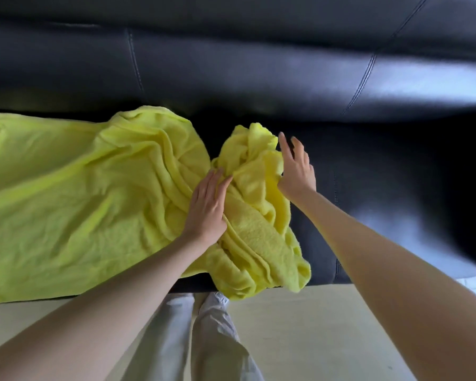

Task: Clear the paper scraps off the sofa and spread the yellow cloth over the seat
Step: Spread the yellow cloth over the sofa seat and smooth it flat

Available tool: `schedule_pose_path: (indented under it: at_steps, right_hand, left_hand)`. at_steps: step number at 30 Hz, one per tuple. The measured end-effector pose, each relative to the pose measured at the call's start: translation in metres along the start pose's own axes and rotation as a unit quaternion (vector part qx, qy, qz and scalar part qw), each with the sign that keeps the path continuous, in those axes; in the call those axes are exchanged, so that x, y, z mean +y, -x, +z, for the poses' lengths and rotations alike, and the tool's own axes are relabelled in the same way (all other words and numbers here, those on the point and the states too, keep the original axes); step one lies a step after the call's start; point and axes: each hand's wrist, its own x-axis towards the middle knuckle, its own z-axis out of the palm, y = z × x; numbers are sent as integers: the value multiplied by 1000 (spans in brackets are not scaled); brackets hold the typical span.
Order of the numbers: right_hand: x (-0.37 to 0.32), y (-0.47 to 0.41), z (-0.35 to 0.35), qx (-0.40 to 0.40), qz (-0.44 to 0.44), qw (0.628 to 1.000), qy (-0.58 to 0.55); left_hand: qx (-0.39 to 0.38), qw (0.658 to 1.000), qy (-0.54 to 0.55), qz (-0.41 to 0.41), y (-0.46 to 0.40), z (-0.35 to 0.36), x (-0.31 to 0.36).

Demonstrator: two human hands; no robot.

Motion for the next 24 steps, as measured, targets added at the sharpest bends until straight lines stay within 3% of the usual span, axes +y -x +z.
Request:
schedule_pose_path:
  at_steps: [3,5,7,10,12,16,20,24]
  right_hand:
    - [-14,-25,2,-13,-102,991,90]
    - [-24,-41,6,-75,-148,974,151]
    - [-31,-51,8,-127,-172,958,191]
    - [-31,-50,0,-135,-174,954,205]
    - [-17,-46,-12,-134,-119,957,229]
    - [32,-47,-49,-136,84,942,295]
    - [97,-52,-107,-113,241,883,387]
    - [159,-47,-134,-16,301,889,345]
  left_hand:
    - [-2,1000,-5,6,-27,-11,-8]
    - [4,1000,-22,-18,-49,-20,-22]
    - [-41,997,-66,-15,-72,-24,-41]
    - [-154,975,-158,15,-94,-28,-58]
    - [-168,963,-205,37,-100,-30,-62]
    - [-144,956,-255,22,-104,-39,-63]
    - [-64,970,-194,-129,-110,-52,-59]
    - [67,950,-9,-304,-126,-56,-50]
